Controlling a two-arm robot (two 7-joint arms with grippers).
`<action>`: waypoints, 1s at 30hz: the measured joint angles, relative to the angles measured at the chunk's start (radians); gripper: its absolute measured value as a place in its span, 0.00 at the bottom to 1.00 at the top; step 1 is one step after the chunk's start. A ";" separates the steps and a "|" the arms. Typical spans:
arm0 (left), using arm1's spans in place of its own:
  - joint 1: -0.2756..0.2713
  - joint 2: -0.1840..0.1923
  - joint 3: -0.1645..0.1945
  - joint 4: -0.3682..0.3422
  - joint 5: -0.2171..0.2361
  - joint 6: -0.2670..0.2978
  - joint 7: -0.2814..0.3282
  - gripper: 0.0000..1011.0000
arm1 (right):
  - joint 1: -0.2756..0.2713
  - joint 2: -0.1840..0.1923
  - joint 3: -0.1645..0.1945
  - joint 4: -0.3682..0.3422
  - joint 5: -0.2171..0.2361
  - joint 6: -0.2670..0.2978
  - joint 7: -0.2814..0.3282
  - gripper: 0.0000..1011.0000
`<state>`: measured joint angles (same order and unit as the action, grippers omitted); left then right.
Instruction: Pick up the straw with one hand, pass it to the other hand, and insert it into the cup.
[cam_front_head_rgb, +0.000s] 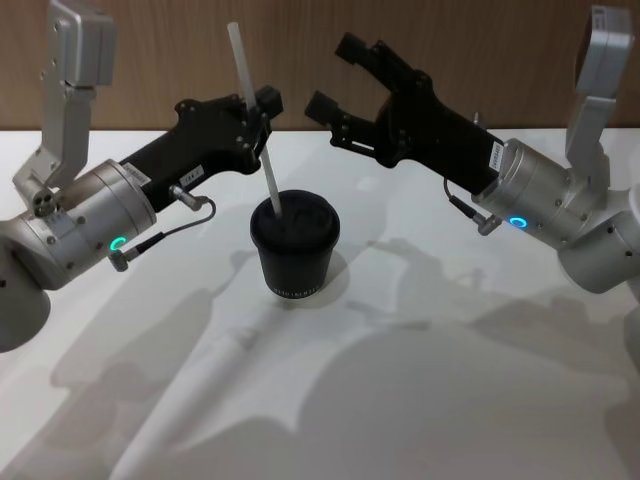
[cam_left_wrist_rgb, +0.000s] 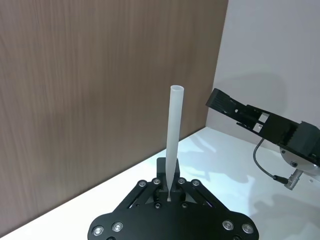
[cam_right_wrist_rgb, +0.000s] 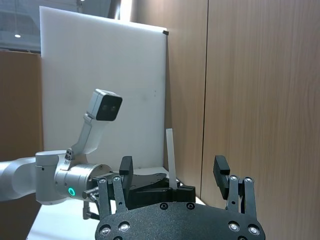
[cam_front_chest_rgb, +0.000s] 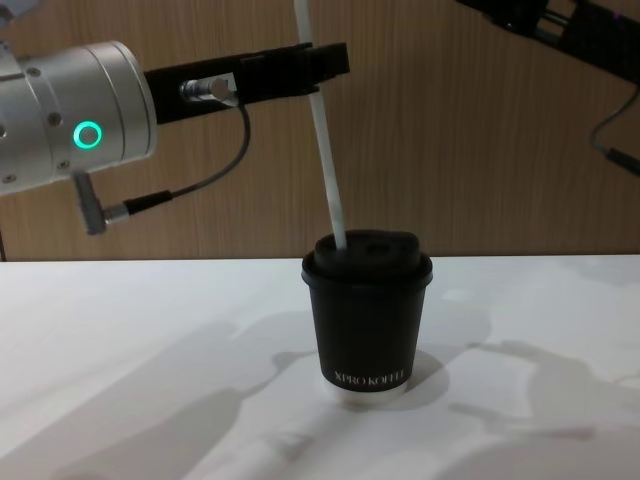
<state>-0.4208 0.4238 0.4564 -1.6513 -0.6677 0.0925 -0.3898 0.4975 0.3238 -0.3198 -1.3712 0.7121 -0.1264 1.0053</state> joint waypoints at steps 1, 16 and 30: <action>0.000 -0.001 0.000 0.001 0.000 0.001 0.000 0.04 | 0.000 0.000 0.000 0.000 0.000 0.000 0.000 0.99; 0.014 -0.009 -0.007 0.008 0.006 0.024 0.008 0.46 | 0.000 0.000 0.000 0.000 0.000 0.000 0.000 0.99; 0.074 0.000 -0.031 -0.006 -0.021 0.021 0.015 0.88 | -0.005 0.030 -0.018 -0.069 -0.025 0.056 -0.052 0.99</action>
<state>-0.3467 0.4240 0.4249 -1.6572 -0.6890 0.1137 -0.3749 0.4924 0.3542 -0.3373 -1.4405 0.6871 -0.0706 0.9537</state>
